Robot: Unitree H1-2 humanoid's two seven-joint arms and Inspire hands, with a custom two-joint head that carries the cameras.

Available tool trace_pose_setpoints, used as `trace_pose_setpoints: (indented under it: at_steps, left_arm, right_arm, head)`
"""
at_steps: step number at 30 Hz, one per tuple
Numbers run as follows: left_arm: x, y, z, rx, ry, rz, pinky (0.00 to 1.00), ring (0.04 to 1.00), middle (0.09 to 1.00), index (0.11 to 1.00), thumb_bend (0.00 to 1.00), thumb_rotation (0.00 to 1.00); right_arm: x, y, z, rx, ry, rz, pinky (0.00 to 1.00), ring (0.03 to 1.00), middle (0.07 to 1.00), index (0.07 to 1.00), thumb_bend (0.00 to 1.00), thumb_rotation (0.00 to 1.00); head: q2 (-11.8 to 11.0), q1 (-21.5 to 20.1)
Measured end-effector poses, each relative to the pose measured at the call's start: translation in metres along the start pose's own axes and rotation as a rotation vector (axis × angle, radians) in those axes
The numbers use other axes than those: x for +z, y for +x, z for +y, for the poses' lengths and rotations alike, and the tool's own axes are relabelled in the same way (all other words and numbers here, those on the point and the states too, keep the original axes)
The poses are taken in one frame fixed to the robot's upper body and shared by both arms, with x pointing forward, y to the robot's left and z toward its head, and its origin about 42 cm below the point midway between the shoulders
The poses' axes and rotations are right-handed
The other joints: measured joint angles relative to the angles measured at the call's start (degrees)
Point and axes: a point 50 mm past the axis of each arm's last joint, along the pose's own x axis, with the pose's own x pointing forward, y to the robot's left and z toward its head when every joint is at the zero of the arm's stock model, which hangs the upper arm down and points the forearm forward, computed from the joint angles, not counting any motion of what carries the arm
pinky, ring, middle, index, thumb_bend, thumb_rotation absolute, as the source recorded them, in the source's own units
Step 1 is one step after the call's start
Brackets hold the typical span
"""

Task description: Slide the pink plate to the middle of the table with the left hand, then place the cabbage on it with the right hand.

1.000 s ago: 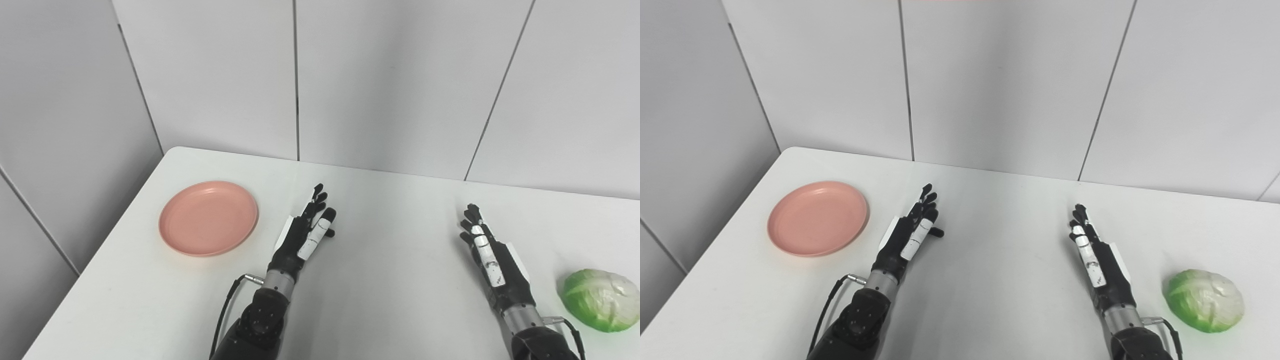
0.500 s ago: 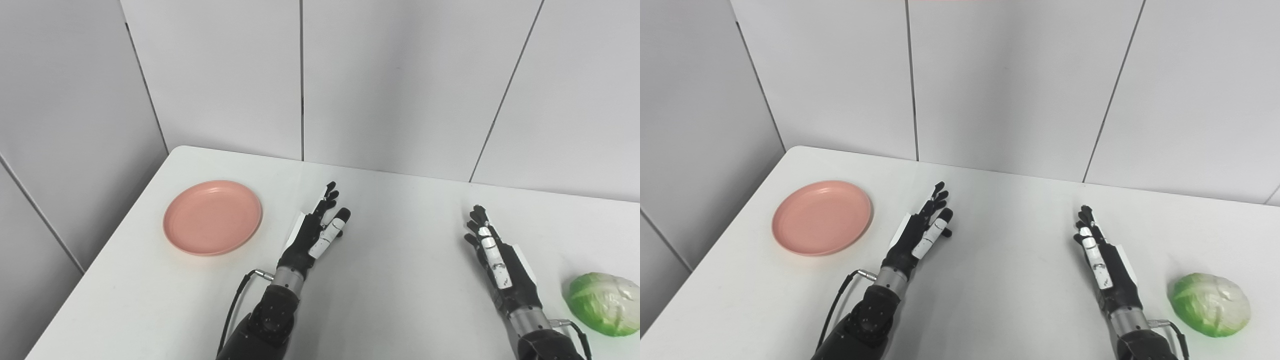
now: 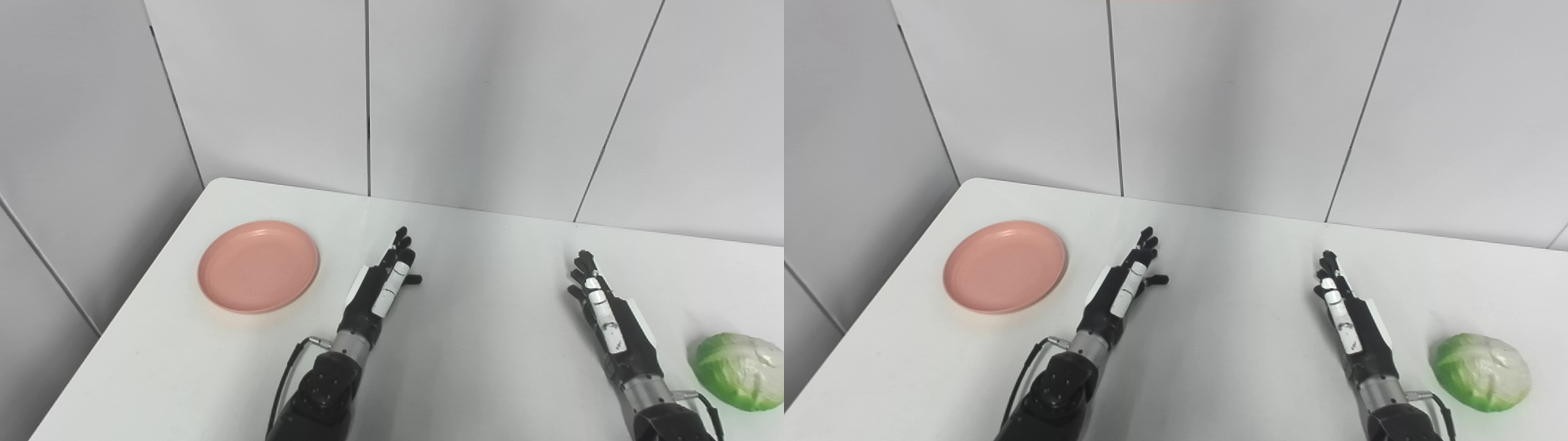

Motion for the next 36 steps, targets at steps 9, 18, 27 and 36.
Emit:
trace_pose_setpoints:
  at_steps: [9, 18, 27, 36]
  left_arm:
    - [0.04, -0.009, -0.003, -0.001, -0.029, -0.077, 0.98, 0.976, 0.999, 1.0, 0.86, 1.0]
    - [0.082, -0.017, 0.027, 0.062, -0.072, -0.181, 1.0, 0.992, 1.0, 1.0, 0.91, 1.0]
    - [0.109, -0.025, 0.059, 0.13, -0.086, -0.257, 0.98, 0.978, 0.992, 1.0, 0.9, 1.0]
    - [0.122, -0.028, 0.092, 0.231, -0.052, -0.296, 0.96, 0.966, 0.981, 0.987, 0.88, 1.0]
  right_arm:
    - [0.002, 0.001, 0.002, 0.007, -0.01, -0.004, 1.0, 0.997, 1.0, 1.0, 0.52, 1.0]
    - [0.002, 0.001, 0.002, 0.008, -0.014, -0.003, 1.0, 0.997, 1.0, 1.0, 0.51, 1.0]
    - [0.002, 0.001, 0.002, 0.008, -0.015, -0.003, 1.0, 0.996, 1.0, 1.0, 0.5, 1.0]
    - [0.002, 0.001, 0.002, 0.008, -0.015, -0.002, 1.0, 0.996, 1.0, 1.0, 0.51, 1.0]
  head:
    - [0.09, 0.0]
    - [0.18, 0.18]
    - [0.18, 0.18]
    - [0.26, 0.18]
